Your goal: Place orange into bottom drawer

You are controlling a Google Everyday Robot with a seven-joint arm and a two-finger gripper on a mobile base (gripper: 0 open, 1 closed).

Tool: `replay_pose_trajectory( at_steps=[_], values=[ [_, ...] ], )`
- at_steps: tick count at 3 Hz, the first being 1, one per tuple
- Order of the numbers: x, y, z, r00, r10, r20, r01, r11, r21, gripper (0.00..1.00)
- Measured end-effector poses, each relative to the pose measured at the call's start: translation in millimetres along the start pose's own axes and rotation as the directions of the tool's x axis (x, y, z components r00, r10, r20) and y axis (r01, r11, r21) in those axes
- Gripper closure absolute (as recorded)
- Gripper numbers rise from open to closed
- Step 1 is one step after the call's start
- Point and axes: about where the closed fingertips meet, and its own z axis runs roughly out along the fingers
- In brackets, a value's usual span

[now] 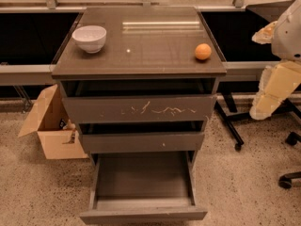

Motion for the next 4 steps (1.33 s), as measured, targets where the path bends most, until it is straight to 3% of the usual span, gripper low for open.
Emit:
replay_pose_trajectory(
  at_steps=[1, 2, 3, 4],
  values=[
    [0.0, -36.4, 15.9, 0.995, 0.005, 0.102, -0.007, 0.9999, 0.012, 0.0],
    [-8.4, -89.1, 37.9, 0.968, 0.002, 0.25, -0.007, 0.9998, 0.018, 0.0],
    [-15.8, -124.7, 60.5, 0.938, 0.023, 0.347, -0.029, 0.9995, 0.012, 0.0],
    [-15.9, -124.7, 60.5, 0.938, 0.023, 0.347, -0.029, 0.9995, 0.012, 0.0]
  ],
)
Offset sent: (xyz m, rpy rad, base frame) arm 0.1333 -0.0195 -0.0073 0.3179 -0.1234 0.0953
